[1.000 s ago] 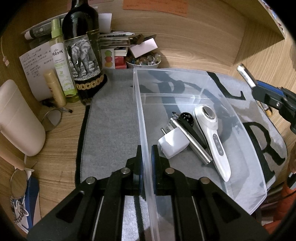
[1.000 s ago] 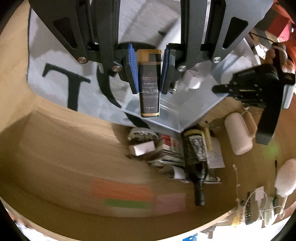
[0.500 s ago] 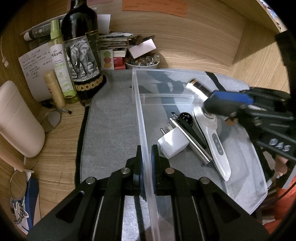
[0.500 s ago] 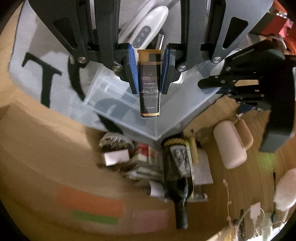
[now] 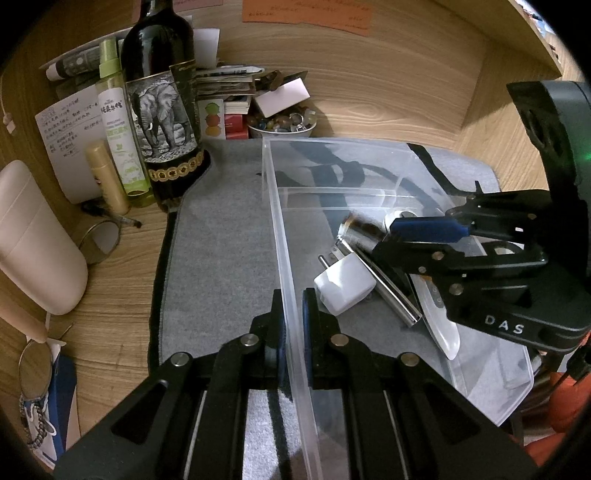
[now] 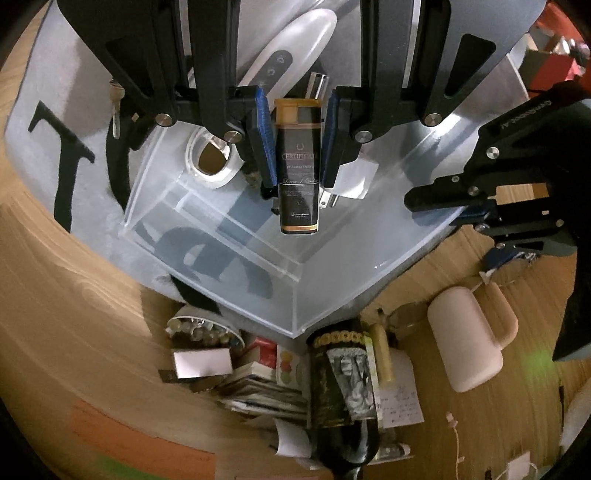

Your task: Organize rigid objects

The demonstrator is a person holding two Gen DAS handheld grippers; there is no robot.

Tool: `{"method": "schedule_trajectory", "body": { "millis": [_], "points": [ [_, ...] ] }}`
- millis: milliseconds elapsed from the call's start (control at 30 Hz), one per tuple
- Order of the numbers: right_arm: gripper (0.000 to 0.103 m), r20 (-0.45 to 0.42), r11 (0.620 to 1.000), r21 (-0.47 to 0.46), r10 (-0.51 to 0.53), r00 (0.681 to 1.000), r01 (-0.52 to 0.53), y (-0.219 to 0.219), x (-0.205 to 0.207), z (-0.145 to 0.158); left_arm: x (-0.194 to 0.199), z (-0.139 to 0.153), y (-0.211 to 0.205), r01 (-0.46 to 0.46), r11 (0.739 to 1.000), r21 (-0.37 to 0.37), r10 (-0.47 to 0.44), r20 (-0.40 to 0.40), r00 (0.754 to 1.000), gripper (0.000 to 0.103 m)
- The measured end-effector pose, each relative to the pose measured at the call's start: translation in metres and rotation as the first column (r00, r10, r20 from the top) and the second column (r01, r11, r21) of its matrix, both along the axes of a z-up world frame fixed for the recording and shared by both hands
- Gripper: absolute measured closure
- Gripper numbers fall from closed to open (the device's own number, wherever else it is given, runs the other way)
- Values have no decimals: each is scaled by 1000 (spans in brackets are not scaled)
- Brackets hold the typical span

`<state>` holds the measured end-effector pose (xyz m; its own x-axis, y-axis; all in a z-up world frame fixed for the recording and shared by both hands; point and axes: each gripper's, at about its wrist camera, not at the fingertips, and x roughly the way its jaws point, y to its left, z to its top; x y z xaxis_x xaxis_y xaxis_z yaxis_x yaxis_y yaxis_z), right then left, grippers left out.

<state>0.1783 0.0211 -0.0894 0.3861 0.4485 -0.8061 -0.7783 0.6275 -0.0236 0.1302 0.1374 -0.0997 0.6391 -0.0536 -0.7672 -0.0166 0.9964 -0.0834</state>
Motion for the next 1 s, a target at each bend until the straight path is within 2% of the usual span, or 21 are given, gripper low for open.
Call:
{"method": "schedule_trajectory", "body": {
  "millis": [67,100,200,333,400,600,667,700,767,1000],
  "points": [
    [78,2,1000,-7,-8,1000,8,1,0,0,0,0,0,0,1000,2,0,0,1000,95],
    [70,1,1000,-3,-10,1000,10,0,-1,1,0,0,0,0,1000,0,0,0,1000,95],
    [59,28,1000,21,-18,999,18,-2,-4,6,0,0,-1,0,1000,1,0,0,1000,95],
    [57,60,999,42,-23,998,21,-7,-8,17,0,0,-1,-1,1000,-1,1,-1,1000,95],
    [52,84,998,54,-31,996,26,-10,-10,23,0,0,-1,-1,1000,1,1,-1,1000,95],
    [51,141,994,93,-70,988,57,-26,-11,44,0,0,-2,0,1000,3,0,-2,1000,95],
    [48,161,991,110,-94,982,77,-36,-9,52,0,0,-2,0,1000,5,0,-2,1000,95],
    [41,170,989,117,-105,980,85,-40,-8,55,0,0,-2,-1,1000,5,1,-3,1000,95],
    [36,204,983,138,-145,968,119,-53,-6,63,0,0,-2,0,1000,4,0,-3,1000,95],
    [33,219,955,173,-275,936,240,-99,14,77,0,0,-1,0,1000,6,0,-5,1000,95]
  ]
}}
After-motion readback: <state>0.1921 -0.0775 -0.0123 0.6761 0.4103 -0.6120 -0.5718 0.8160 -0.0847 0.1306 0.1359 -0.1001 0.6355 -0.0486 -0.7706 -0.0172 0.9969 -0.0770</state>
